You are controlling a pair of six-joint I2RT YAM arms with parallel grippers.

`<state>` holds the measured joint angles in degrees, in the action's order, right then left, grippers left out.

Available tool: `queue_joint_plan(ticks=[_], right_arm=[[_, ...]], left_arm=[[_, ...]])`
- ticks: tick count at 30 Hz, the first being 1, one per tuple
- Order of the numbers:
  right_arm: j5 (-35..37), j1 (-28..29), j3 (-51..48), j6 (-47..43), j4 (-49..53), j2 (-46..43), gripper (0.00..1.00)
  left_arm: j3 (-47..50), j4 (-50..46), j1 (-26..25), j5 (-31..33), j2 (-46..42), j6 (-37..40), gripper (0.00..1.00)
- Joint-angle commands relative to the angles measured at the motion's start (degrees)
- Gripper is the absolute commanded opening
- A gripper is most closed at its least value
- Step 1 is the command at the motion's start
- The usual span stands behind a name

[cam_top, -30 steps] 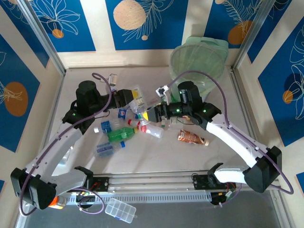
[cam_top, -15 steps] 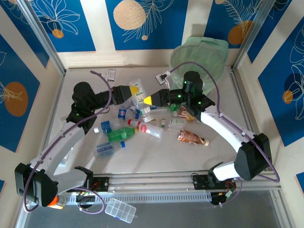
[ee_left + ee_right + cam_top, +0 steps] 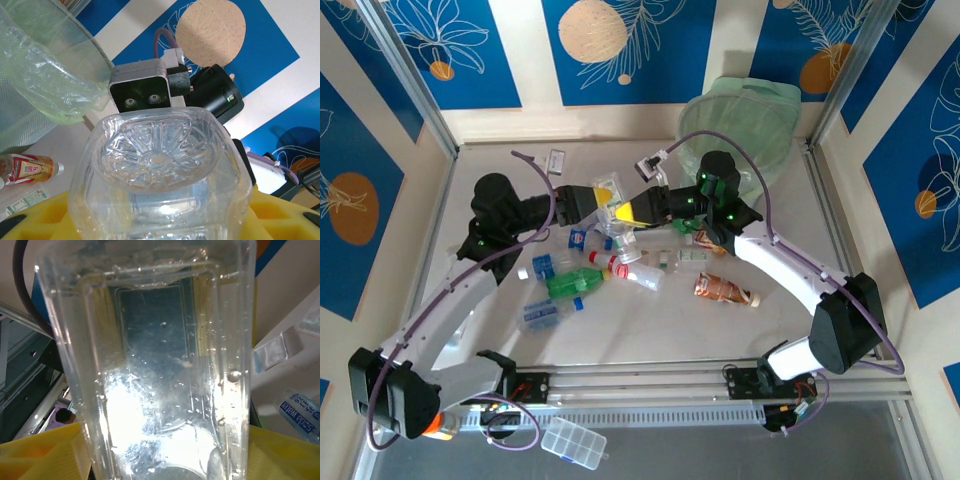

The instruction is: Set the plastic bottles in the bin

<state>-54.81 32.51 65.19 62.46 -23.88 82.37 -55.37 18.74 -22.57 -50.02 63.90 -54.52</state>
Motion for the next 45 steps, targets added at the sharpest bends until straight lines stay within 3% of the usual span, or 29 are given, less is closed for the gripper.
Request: queue_joint_plan(ticks=[1, 4, 6, 11, 15, 20, 27, 33, 38, 45], right_arm=[[-0.55, 1.15, 2.70, -0.47, 2.05, -0.99, 0.63], [0.22, 1.24, 2.65, -1.84, 4.45, -1.75, 0.50], [0.34, 1.33, 2.49, -2.17, 5.15, -2.15, 0.47], [0.96, 0.99, 2.46, -5.32, 9.77, -3.84, 0.45], [5.12, -0.98, 3.75, -12.63, 21.45, -7.52, 0.44], [15.87, -3.04, 7.83, -23.59, 38.05, -11.77, 0.42], [36.49, -4.54, 15.56, -32.95, 54.50, -13.55, 0.41], [54.05, -7.81, 24.53, -36.76, 64.12, -10.05, 0.40], [61.90, -11.98, 31.42, -38.53, 66.39, -6.06, 0.40], [67.43, -18.74, 38.32, -39.40, 68.02, 1.40, 0.40]], left_arm=[[-0.35, -2.66, -0.92, -0.18, -0.86, 3.55, 0.44], [-0.44, -2.73, -1.63, -0.04, -1.12, 3.56, 0.45], [-0.51, -2.83, -2.12, 0.01, -1.28, 3.55, 0.49], [-1.53, -6.71, -2.39, 1.58, -2.63, 5.56, 0.84], [-5.12, -20.53, -2.34, 9.03, -6.32, 14.53, 0.95], [-7.30, -34.99, -2.31, 20.03, -8.69, 21.00, 0.95], [-2.83, -42.55, -2.39, 25.32, -11.83, 21.32, 0.94], [-0.73, -49.67, -2.53, 28.70, -13.75, 23.37, 0.94], [-0.35, -53.28, -2.57, 30.62, -14.68, 25.62, 0.94], [-0.88, -55.87, -2.57, 32.71, -13.59, 27.19, 0.94]])
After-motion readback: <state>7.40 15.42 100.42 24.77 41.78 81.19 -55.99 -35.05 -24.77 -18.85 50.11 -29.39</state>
